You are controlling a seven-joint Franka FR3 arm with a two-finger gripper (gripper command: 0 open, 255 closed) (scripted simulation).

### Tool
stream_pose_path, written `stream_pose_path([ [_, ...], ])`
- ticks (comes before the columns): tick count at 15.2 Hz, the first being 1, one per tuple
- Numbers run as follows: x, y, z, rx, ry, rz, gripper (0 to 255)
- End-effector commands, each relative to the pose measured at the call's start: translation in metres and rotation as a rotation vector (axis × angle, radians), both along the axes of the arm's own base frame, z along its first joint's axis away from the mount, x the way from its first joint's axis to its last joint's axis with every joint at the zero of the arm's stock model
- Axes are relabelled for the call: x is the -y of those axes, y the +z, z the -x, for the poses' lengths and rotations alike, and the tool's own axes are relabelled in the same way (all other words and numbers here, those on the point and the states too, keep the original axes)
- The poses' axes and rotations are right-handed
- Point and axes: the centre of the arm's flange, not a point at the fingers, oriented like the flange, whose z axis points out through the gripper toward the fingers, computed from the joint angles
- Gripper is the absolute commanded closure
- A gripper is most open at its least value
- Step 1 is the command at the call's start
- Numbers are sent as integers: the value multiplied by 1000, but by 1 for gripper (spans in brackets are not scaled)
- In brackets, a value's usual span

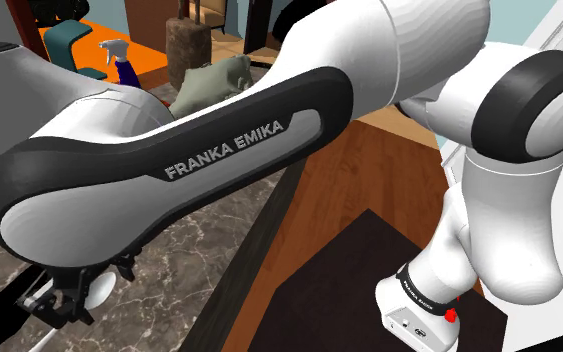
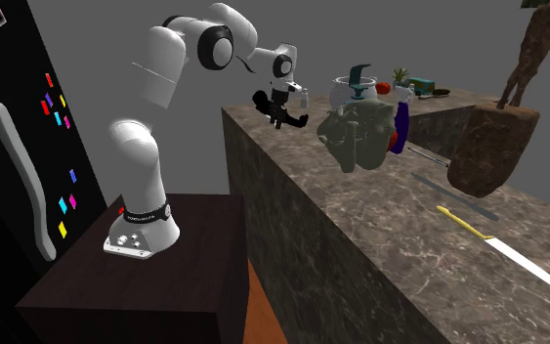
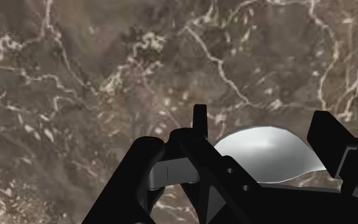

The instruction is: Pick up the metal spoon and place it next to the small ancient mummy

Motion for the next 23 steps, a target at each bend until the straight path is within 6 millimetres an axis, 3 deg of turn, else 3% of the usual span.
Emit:
stream_pose_path([
  [1, 0, -4, 0, 0, 0, 0, 255],
  [7, 0, -4, 0, 0, 0, 0, 255],
  [8, 0, -4, 0, 0, 0, 0, 0],
  [13, 0, -4, 0, 0, 0, 0, 0],
  [17, -1, 45, -8, 0, 0, 0, 0],
  [23, -1, 45, -8, 0, 0, 0, 0],
])
